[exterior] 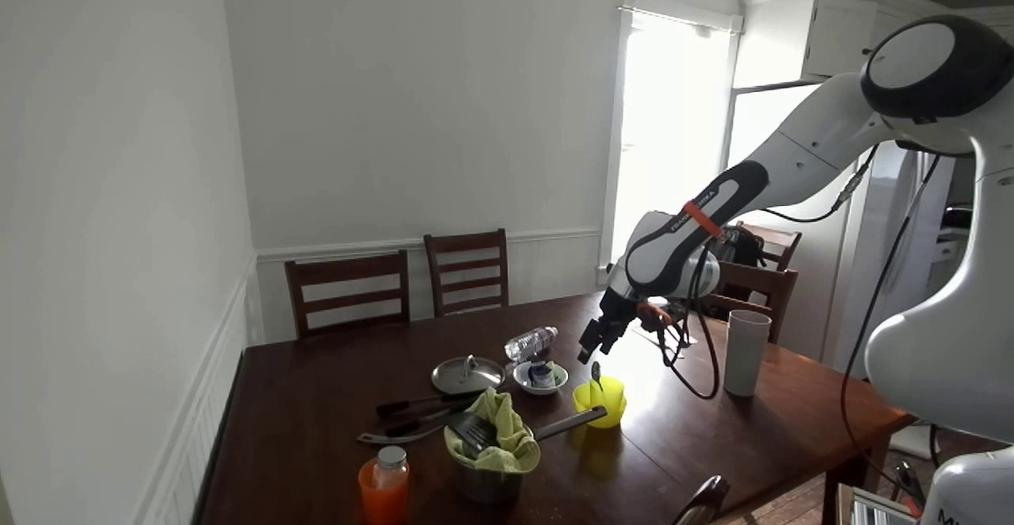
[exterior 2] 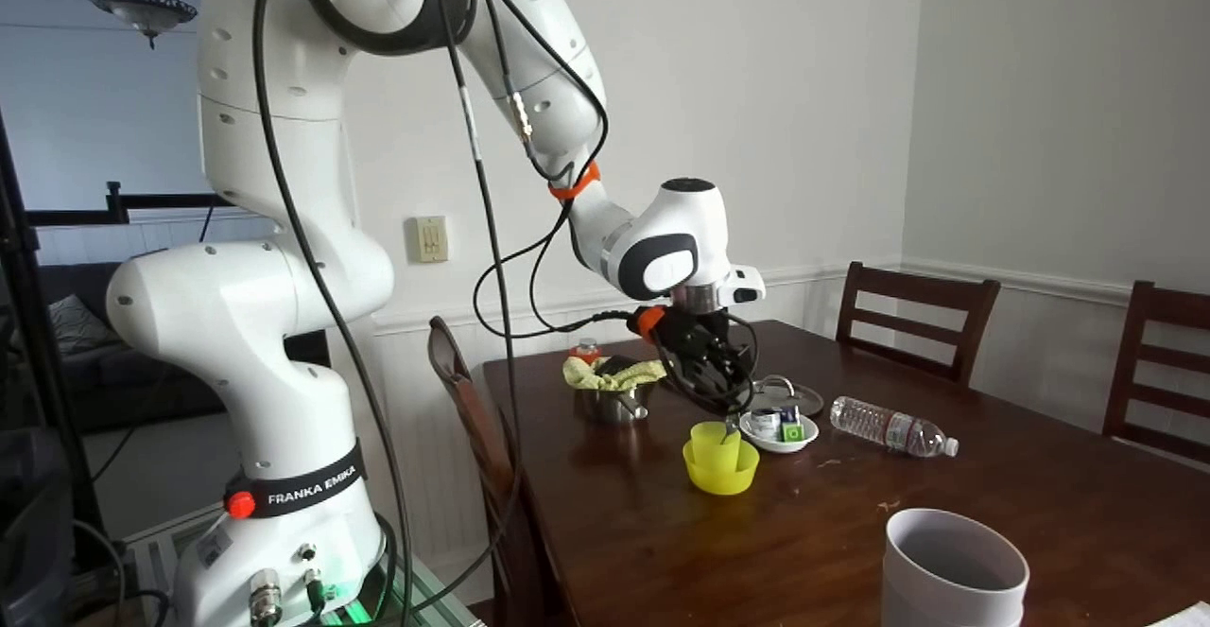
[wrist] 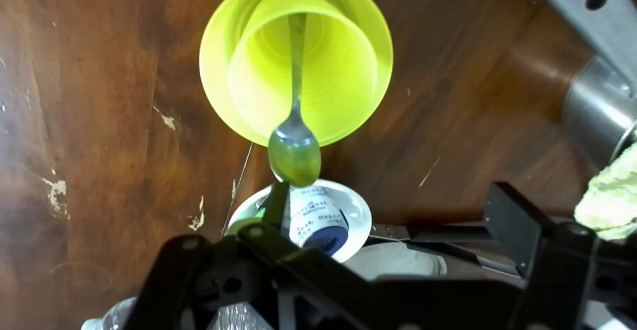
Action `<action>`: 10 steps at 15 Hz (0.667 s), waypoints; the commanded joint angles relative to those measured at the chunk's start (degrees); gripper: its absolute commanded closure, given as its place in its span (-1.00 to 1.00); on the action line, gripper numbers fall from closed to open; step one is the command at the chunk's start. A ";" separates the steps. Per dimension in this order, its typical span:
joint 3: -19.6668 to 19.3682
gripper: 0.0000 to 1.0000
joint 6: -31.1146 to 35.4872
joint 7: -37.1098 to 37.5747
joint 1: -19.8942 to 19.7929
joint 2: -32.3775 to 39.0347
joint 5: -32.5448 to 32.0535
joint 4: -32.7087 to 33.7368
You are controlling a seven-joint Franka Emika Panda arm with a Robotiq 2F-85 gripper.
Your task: Put the yellow cup in the yellow bowl then put the spoon in the yellow cup
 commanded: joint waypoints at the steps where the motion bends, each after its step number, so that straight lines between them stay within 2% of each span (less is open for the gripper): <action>1: -0.70 -1.00 -10.37 -3.59 1.46 -6.20 11.35 2.70; 3: -3.82 -1.00 -14.91 -5.00 4.28 -9.53 15.89 4.26; 5: -8.93 -1.00 -18.18 -4.24 9.16 -13.34 18.51 5.23; 10: -29.02 -1.00 -24.76 -1.28 28.39 -18.22 15.98 7.21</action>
